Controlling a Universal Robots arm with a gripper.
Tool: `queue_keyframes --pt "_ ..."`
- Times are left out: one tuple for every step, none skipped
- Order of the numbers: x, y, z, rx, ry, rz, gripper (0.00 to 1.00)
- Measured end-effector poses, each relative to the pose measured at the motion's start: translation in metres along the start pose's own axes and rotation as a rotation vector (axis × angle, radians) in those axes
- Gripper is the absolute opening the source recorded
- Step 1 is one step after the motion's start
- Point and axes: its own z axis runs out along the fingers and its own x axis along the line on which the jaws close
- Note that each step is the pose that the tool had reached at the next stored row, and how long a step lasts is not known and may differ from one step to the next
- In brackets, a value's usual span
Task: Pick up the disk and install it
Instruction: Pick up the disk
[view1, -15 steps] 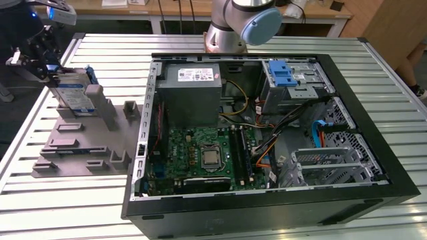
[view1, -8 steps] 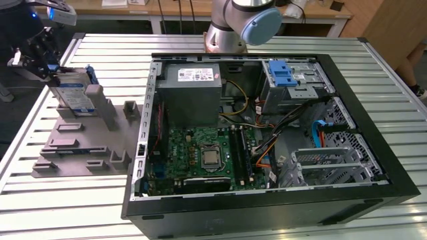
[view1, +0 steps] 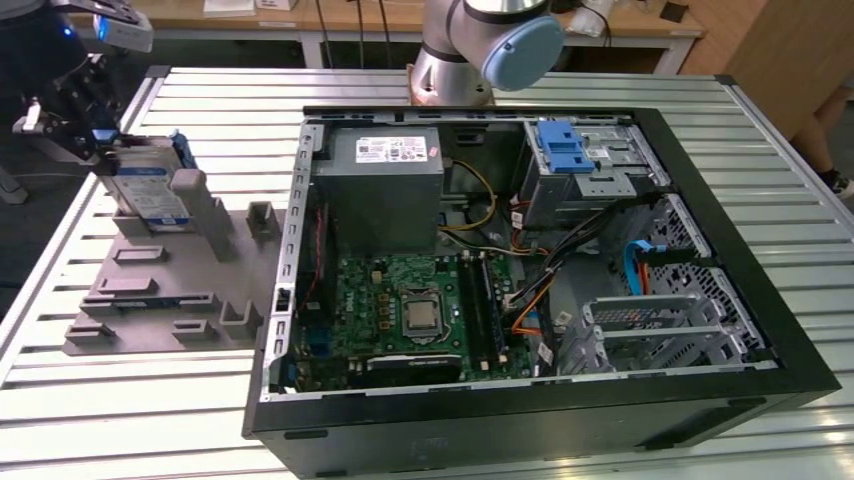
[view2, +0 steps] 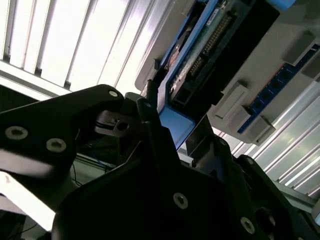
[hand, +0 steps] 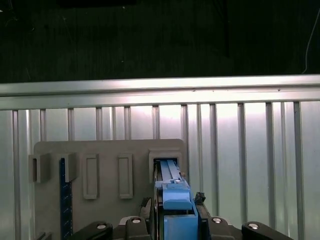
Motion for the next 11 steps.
queue_keyframes --pt "0.0002 0.0000 0.0000 0.0000 0.0002 0.000 0.43" --pt "0.0005 0.0000 0.0001 0.0000 0.0011 0.000 0.49" --pt "0.0005 0.0000 0.0001 0.0000 0.0014 0.000 0.49" --pt "0.0006 0.0000 0.0001 -0.0001 0.0018 0.000 0.49" --pt "0.0006 0.0000 0.0001 -0.0001 0.0018 0.000 0.49" --pt "0.0006 0.0000 0.0001 -0.0001 0.0018 0.000 0.48" --pt "0.0006 0.0000 0.0002 0.0000 0.0017 0.000 0.48" --pt "0.0006 0.0000 0.0001 -0.0001 0.0020 0.000 0.42" --pt "0.0006 0.0000 0.0001 -0.0001 0.0019 0.000 0.42" --pt "0.0006 0.0000 0.0002 0.0000 0.0019 0.000 0.36" --pt "0.0006 0.0000 0.0002 0.0000 0.0019 0.000 0.36"
